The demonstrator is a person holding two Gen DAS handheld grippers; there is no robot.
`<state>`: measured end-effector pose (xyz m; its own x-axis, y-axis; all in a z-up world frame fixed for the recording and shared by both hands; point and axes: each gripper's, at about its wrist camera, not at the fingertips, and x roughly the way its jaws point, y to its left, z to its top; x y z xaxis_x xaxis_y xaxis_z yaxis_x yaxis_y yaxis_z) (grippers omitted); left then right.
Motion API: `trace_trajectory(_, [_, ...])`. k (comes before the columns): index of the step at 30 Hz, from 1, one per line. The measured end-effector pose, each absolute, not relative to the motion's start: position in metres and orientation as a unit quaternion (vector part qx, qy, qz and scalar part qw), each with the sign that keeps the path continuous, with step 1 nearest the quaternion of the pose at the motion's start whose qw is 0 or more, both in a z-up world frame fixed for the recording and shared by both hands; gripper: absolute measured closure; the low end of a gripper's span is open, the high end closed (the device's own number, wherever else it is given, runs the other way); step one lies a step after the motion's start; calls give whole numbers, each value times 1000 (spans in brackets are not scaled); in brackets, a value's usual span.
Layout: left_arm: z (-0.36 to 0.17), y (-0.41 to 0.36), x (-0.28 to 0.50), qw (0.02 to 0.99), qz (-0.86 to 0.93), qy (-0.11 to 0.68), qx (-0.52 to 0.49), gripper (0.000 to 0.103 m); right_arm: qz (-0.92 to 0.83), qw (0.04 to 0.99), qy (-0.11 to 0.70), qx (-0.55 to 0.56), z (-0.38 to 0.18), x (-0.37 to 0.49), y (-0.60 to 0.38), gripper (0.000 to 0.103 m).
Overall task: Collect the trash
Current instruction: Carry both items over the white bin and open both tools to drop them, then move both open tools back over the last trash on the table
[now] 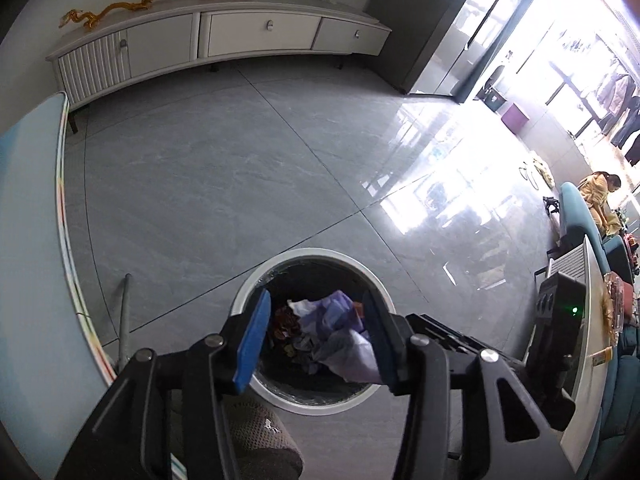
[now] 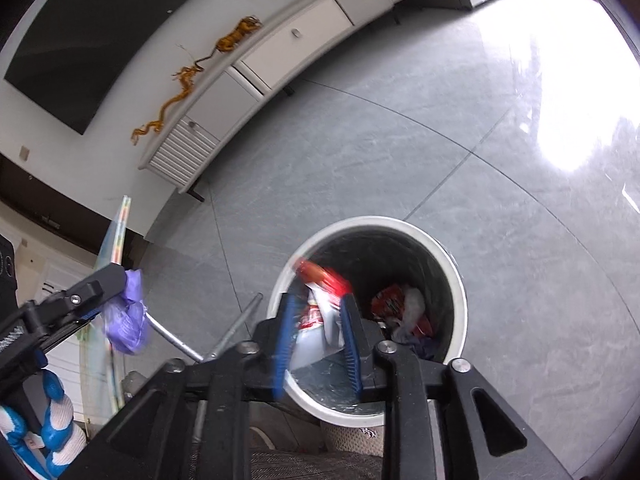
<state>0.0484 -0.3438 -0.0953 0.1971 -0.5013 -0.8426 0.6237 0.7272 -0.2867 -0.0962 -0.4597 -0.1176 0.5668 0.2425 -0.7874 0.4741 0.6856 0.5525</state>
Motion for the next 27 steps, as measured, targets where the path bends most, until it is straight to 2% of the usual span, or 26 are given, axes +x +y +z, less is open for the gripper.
trace_trajectory(1, [-96, -346, 50, 770, -366, 520, 57, 52, -75, 792, 462, 392, -121, -97, -460, 66])
trace_trajectory(11, [-82, -333, 53, 788, -354, 500, 53, 50, -85, 794, 456, 393, -114, -102, -468, 65])
trace_trajectory(20, [-24, -290, 30, 870, -277, 401, 70, 49, -81, 819, 434, 368, -73, -110, -456, 62])
trace_trajectory(22, [-9, -277, 23, 886, -261, 376, 68, 42, -78, 825, 428, 361, -62, -111, -452, 62])
trace_trajectory(27, [20, -247, 7, 913, -230, 330, 62, 41, -63, 842, 412, 342, -31, -113, -435, 61])
